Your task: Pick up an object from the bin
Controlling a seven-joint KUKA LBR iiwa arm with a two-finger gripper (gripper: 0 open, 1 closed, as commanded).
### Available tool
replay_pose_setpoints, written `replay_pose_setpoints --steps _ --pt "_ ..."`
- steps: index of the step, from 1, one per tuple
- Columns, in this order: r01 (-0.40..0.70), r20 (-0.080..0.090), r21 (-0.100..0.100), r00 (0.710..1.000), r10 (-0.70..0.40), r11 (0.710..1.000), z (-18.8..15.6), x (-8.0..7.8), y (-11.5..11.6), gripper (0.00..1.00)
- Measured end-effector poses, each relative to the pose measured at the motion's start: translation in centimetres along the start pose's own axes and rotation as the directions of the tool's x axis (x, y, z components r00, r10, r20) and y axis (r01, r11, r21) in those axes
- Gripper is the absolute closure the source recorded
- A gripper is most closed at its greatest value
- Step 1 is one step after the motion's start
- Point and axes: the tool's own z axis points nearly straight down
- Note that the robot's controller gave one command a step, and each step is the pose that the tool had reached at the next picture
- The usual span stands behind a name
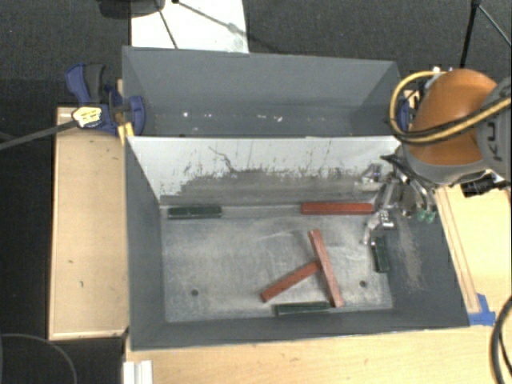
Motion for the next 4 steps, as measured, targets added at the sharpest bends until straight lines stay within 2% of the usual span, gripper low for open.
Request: replay_pose_setpoints --steps 1,2,3,4 --pt "-0.002 -0.001 -0.004 1.0 0.002 1.0 2.5 2.9 4.5 0.0" --pt "0.277 -0.006 0.001 0.961 -0.277 0.961 4.7 2.3 6.3 0.0" --pt "0.318 0.0 -0.004 0.948 -0.318 0.948 6.6 3.5 7.7 0.0" --pt "0.646 0.005 0.003 0.763 -0.646 0.764 6.9 5.3 9.2 1.0"
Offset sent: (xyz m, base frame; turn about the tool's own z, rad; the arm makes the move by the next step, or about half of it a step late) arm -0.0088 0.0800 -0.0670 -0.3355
